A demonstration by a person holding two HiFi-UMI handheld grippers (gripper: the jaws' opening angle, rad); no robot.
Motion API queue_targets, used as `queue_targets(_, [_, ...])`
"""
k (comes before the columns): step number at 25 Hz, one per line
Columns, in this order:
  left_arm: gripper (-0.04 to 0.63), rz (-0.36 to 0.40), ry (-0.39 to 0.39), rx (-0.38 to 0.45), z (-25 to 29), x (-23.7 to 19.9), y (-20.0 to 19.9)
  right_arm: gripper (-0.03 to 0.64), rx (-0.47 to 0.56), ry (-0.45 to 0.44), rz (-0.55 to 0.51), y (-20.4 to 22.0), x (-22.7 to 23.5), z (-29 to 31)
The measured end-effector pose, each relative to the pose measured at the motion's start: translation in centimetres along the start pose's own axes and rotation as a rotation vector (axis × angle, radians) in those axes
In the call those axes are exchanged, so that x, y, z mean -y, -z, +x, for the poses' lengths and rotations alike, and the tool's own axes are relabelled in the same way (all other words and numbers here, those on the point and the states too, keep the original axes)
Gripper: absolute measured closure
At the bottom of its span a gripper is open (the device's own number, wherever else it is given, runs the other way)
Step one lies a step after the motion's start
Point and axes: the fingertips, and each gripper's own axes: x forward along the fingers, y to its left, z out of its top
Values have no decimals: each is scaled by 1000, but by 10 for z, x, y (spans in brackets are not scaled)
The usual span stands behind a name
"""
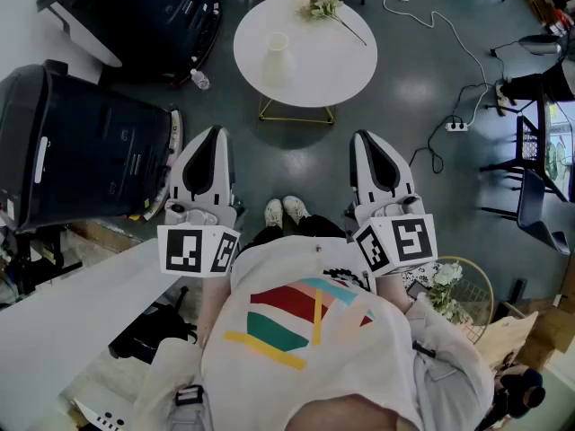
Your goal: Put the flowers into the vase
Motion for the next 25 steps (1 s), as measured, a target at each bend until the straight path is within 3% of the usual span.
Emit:
queue_targets(14, [589,-46,-15,-2,1,-13,10,604,11,-21,-16,-2,-9,-2])
queue_targets(18, [589,-47,-1,9,8,-6,10,603,89,-133,9,-11,-18,-4])
queue_targets(22, [589,-7,-21,12,18,-4,7,603,262,-289,123,-30,-18,-8])
queue_targets(25, [589,29,-21,19,28,2,0,601,312,-377,219,-39,-10,-11])
